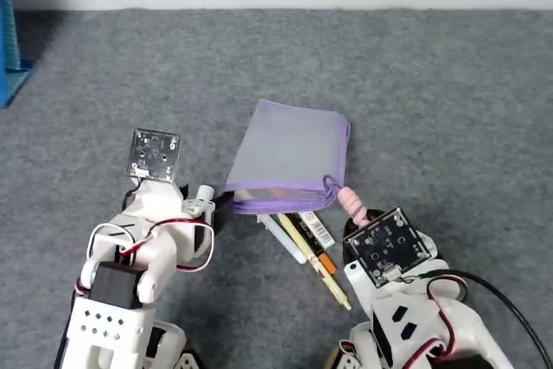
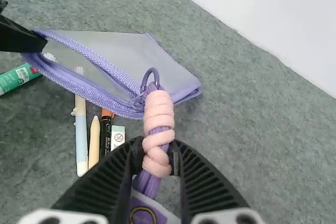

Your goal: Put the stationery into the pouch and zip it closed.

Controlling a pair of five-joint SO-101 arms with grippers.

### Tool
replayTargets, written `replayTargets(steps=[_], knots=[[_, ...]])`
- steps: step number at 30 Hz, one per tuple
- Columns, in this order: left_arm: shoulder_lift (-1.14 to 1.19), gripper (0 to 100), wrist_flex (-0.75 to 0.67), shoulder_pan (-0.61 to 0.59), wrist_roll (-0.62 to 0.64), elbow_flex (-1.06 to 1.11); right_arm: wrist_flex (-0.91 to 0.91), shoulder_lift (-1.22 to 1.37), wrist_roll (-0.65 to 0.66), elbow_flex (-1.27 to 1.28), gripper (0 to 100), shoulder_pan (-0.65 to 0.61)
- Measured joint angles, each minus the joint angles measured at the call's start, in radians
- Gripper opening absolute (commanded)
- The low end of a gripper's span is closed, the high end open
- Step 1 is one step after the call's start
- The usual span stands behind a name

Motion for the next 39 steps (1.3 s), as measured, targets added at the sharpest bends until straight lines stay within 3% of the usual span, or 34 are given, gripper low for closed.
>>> replayTargets(steps=[8,19,25,30,39], knots=[[0.0,23,-0.078,0.0,-0.014,0.106,0.0,0.0,0.0,0.0,0.8,-0.002],[0.0,1,-0.087,0.005,-0.041,0.107,0.0,-0.008,-0.002,0.0,1.4,-0.003],[0.0,1,-0.083,-0.063,-0.044,0.046,0.0,0.0,-0.003,0.0,17.3,-0.003],[0.0,1,0.017,-0.169,-0.044,-0.063,0.0,-0.017,-0.037,-0.002,28.3,-0.002],[0.0,1,0.204,-0.258,-0.044,-0.242,0.087,-0.017,-0.1,0.0,28.9,0.0]])
